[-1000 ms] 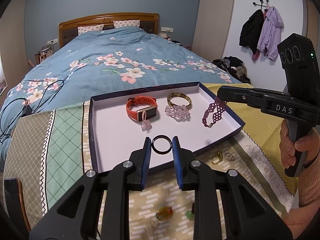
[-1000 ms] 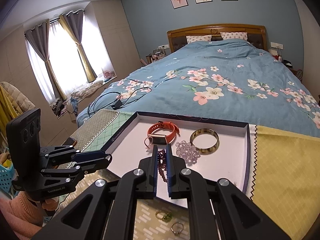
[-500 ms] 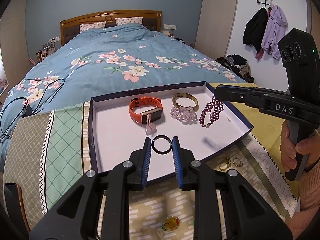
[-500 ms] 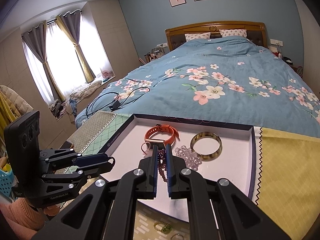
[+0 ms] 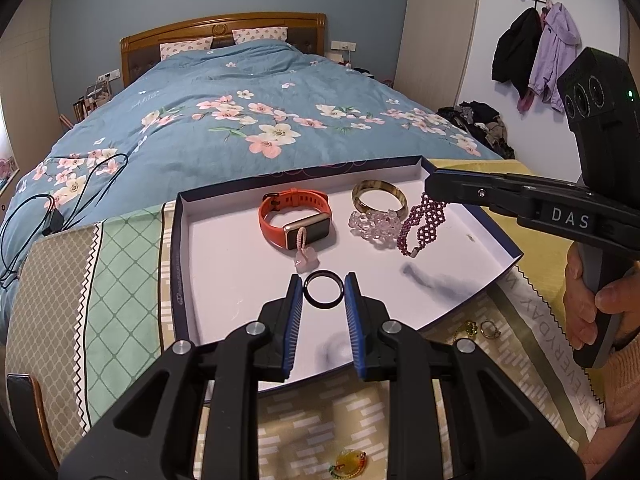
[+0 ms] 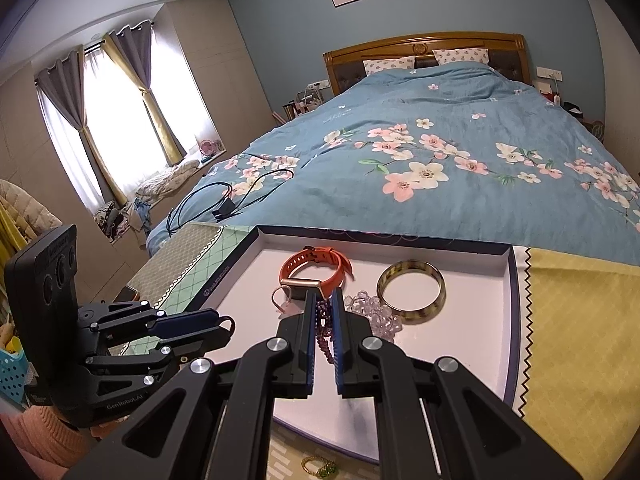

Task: Organize jewelry
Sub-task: 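Carry the black ring with the left tool while the right tool lowers the bracelet into the box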

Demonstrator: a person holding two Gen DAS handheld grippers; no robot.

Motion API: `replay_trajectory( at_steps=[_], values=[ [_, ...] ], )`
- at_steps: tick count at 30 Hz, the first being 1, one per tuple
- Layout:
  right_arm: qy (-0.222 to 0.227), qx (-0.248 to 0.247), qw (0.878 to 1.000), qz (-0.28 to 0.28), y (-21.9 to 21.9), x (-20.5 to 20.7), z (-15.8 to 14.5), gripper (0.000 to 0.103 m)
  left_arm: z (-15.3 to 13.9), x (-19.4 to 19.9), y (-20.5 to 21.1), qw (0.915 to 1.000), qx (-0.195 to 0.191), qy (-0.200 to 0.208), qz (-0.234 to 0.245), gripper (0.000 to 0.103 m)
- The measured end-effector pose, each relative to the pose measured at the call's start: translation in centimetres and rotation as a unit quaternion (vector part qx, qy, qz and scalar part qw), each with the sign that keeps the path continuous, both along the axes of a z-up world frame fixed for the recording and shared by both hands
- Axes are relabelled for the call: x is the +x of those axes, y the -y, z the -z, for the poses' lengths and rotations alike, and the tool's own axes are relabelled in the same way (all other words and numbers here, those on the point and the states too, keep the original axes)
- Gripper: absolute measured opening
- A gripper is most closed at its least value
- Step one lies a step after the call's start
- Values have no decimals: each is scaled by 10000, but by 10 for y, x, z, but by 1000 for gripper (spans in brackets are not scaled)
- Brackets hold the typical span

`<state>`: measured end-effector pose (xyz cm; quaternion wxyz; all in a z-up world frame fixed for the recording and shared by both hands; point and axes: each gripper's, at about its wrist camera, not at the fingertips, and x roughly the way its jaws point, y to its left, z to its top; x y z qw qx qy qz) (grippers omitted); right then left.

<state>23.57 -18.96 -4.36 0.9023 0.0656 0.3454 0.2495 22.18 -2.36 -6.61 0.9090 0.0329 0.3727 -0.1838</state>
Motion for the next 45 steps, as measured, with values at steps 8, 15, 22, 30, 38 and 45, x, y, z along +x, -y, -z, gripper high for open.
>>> replay_trajectory(
  at_steps=[8, 15, 22, 30, 38, 45],
  values=[
    [-118, 73, 9999, 7, -3, 7, 8, 6, 7, 8, 4, 10000, 22, -96, -2, 22],
    [-204, 134, 9997, -4, -5, 13, 11, 6, 14, 19, 4, 9998, 5, -218, -44, 22],
    [-284, 132, 9995, 58, -3, 18, 15, 6, 22, 33, 5, 9993, -8, -363, -120, 22],
    [-496, 21, 9984, 254, 9, 23, 26, 6, 35, 45, 13, 9985, 44, -524, -181, 22],
    [-630, -111, 9970, 436, 17, 26, 37, 8, 45, 54, 18, 9977, 28, -645, -192, 22],
    [-727, -135, 9957, 567, 21, 30, 42, 13, 45, 56, 19, 9979, -23, -625, -186, 22]
  ],
)
